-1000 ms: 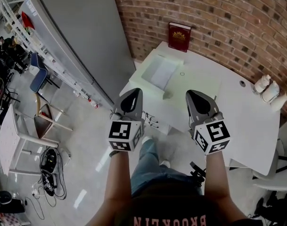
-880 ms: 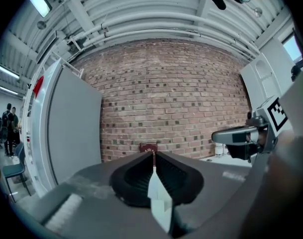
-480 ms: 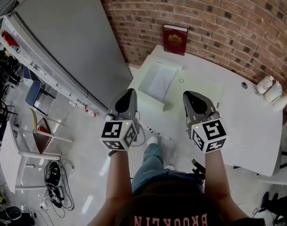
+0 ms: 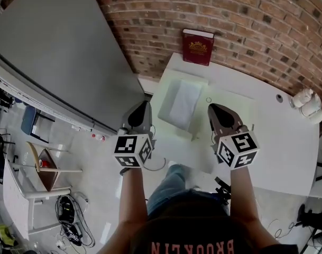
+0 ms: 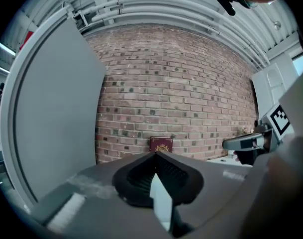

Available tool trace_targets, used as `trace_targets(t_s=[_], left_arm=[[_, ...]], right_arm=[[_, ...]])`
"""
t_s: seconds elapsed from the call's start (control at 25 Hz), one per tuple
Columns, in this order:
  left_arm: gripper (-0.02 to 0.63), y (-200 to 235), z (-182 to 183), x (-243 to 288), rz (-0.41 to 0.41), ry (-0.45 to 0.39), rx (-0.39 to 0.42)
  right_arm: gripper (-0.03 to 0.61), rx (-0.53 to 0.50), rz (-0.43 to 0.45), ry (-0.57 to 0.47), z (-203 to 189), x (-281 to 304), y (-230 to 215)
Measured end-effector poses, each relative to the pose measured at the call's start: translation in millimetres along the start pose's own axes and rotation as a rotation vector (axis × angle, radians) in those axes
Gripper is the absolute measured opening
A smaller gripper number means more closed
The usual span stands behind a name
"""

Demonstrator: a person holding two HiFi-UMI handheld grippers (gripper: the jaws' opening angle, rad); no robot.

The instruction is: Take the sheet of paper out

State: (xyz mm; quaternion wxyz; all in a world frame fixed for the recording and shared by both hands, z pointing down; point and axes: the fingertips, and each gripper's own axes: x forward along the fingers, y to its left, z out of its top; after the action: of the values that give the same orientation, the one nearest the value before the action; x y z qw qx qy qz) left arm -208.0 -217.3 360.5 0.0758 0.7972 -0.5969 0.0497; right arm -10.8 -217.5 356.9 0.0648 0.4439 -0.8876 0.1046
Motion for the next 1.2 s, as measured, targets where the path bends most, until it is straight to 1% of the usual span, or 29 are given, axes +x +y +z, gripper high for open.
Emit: trace_targets(t_s=[0.24, 0.44, 0.6, 0.68, 0.76, 0.92, 1.04, 1.2], left_arm=[[0.000, 35.2, -22.1, 50.7, -0.070, 0.073, -0.024], [0.000, 57.2, -41.5, 89.7, -0.114, 0.124, -0.042], [0.000, 68.3, -55.1, 112.5, -0.151, 0.169, -0.016], [0.000, 72.9, -61.1, 119.6, -0.162, 0.185, -0.020], [0.000, 76.5, -64.9, 123.6, -0.168, 0.187, -0.043], [0.000, 80.5, -69.0, 129.8, -0.177, 0.192, -0.066], [0.000, 82.5, -76.1, 131.5, -0.175, 0.215, -0.073], [0.000, 87.6, -86.3, 133.2, -0.161, 0.237, -0.087]], right_arm=[[-0.002, 0.091, -0.101, 0.068, -26.7, 45.8, -22.1], [0.000, 0.164, -0.239, 0.137, -52.6, 69.3, -50.0], [0.002, 0.228, -0.277, 0.181, -69.5, 86.5, -61.0], [0.005, 0.256, -0.295, 0.203, -77.9, 92.7, -63.8], [0.050, 0.281, -0.294, 0.229, -87.7, 98.8, -64.0], [0.157, 0.354, -0.254, 0.296, -113.2, 112.7, -63.2], [0.166, 0.403, -0.241, 0.375, -137.2, 117.1, -61.6], [0.156, 0.435, -0.221, 0.481, -166.0, 123.8, -57.3]])
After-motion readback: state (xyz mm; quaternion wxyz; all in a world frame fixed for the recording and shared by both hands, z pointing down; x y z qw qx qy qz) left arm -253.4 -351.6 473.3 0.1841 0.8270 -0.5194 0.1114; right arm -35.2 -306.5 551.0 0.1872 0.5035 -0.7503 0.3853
